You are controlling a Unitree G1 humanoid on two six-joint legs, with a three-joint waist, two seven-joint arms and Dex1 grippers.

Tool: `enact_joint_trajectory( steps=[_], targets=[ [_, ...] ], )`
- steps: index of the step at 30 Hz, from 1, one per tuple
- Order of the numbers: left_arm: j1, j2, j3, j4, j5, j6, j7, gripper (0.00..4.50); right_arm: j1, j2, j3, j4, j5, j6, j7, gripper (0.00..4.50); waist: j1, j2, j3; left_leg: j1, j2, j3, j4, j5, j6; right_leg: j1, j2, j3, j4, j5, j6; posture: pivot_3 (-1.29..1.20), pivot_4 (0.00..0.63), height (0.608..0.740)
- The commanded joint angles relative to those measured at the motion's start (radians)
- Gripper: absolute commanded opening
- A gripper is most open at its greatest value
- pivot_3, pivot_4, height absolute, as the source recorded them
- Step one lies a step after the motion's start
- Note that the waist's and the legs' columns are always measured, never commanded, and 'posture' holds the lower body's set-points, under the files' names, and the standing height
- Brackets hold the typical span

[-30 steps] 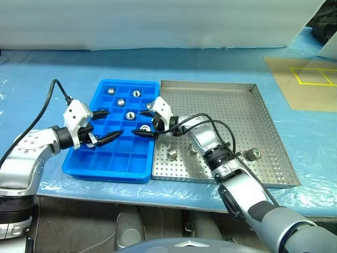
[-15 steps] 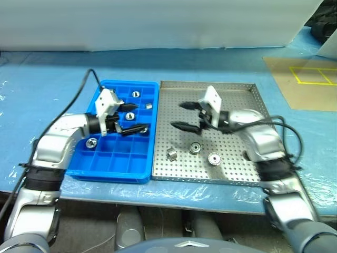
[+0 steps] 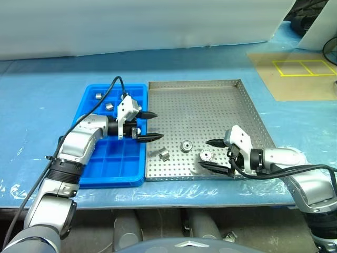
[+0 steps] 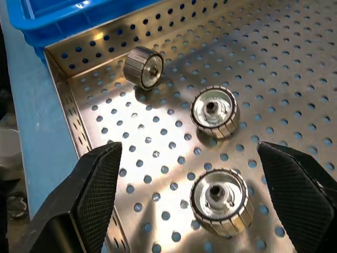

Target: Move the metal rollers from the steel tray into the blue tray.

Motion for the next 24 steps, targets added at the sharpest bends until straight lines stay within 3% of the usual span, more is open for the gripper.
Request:
enact_joint_trajectory(
  steps=[1, 18, 21, 24],
  targets=[
    [0.006, 0.005, -0.011, -0.038, 0.009, -0.016, -0.008, 4.50, 0.013, 0.015, -0.046, -0.002, 0.016, -0.025, -0.037, 4.25, 0.000, 0.000, 0.000, 0.000, 0.000, 0.000, 0.000, 0.000, 0.000, 0.000, 0.000, 0.000, 0.000, 0.000, 0.000, -0.29, 0.150, 0.740],
    [0.006, 0.019, -0.014, -0.037, 0.015, -0.005, -0.031, 4.50, 0.062, 0.045, 0.040, 0.128, -0.051, -0.131, -0.086, 4.25, -0.001, 0.001, 0.000, -0.001, 0.000, 0.001, -0.001, -0.003, 0.006, 0.003, -0.001, -0.001, -0.009, 0.003, -0.005, -0.29, 0.150, 0.740],
    [-0.003, 0.027, -0.005, -0.038, 0.009, 0.000, -0.037, 4.50, 0.078, 0.042, 0.059, 0.115, -0.046, -0.148, -0.065, 3.61, -0.001, 0.001, -0.001, -0.001, 0.000, 0.001, -0.001, -0.003, 0.006, 0.003, -0.001, -0.001, -0.009, 0.003, -0.005, -0.29, 0.150, 0.740],
    [-0.010, 0.042, 0.005, -0.025, 0.010, -0.005, -0.042, 4.50, 0.071, 0.049, 0.065, 0.119, -0.068, -0.162, -0.093, 2.58, -0.001, 0.001, -0.001, -0.001, 0.000, 0.001, -0.001, -0.004, 0.006, 0.003, -0.001, -0.001, -0.009, 0.003, -0.005, -0.29, 0.150, 0.740]
  ],
)
